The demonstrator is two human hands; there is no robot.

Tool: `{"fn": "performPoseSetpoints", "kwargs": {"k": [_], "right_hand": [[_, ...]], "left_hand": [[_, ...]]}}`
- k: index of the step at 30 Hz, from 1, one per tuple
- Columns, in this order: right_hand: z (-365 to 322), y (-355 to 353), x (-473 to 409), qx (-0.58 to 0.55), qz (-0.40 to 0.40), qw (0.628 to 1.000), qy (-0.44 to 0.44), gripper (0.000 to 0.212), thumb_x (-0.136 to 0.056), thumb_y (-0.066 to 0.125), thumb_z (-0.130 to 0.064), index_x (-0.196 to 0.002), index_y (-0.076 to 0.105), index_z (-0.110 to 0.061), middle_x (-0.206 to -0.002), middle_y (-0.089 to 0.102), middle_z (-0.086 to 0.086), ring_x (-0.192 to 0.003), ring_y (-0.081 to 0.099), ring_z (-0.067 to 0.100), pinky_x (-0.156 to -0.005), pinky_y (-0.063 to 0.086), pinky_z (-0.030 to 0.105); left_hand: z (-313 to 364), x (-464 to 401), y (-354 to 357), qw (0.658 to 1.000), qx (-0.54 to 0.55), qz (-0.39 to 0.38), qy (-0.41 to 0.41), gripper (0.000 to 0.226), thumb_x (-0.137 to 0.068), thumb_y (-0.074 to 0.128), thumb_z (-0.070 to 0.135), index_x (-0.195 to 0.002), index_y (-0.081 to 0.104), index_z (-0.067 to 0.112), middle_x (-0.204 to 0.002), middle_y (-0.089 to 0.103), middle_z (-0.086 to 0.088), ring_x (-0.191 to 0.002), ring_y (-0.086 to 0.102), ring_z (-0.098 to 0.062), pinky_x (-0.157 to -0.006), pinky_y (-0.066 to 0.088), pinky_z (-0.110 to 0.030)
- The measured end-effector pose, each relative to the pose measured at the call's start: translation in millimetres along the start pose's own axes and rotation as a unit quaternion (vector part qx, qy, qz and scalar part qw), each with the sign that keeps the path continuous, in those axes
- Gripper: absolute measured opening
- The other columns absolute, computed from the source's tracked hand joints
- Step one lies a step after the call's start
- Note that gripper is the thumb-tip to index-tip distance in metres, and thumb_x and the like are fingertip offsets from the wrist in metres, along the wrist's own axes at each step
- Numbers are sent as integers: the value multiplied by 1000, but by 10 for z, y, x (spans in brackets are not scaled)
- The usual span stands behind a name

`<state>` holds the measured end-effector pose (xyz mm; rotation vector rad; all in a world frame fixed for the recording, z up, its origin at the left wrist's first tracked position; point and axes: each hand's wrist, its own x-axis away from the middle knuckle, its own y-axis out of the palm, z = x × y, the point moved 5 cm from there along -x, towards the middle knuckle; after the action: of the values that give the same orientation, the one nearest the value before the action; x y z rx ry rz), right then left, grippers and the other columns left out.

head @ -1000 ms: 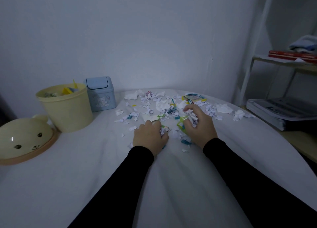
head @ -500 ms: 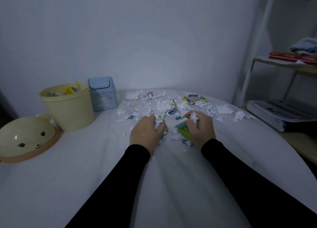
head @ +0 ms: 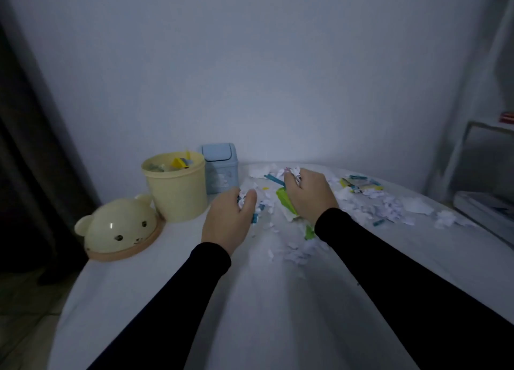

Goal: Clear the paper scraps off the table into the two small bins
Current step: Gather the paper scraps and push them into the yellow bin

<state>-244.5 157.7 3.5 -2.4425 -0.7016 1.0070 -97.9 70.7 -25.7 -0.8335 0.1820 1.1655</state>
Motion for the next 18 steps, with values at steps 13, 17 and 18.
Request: {"fn": "performPoseSetpoints", "kwargs": {"k": [13, 17, 18], "right_hand": [[-1253, 924, -879, -208, -21, 978, 5, 42, -95, 46, -28, -56, 37, -15, -53, 38, -1, -46, 36, 12, -36, 28, 15], [-1520, 1207, -1118, -306, -16, 951, 40, 44, -93, 48, -31, -53, 34, -17, -50, 37, -2, -43, 36, 12, -42, 31, 20], [-1560, 1285, -1152, -339, -20, 939, 59, 43, -92, 49, -31, -54, 35, -18, -51, 37, -2, -47, 37, 15, -48, 33, 23]], "left_hand": [[-138, -1172, -1008, 988, 141, 66, -22, 42, -94, 43, 39, -61, 28, 18, -59, 31, 3, -59, 31, -18, -57, 26, -34], [-295, -1556, -1199, 986, 148, 63, -34, 39, -91, 44, 40, -62, 28, 18, -60, 28, 3, -57, 27, -17, -57, 25, -31], [-364, -1628, -1218, 987, 147, 54, -46, 37, -90, 44, 41, -65, 32, 17, -62, 31, 0, -57, 29, -18, -60, 26, -32]]}}
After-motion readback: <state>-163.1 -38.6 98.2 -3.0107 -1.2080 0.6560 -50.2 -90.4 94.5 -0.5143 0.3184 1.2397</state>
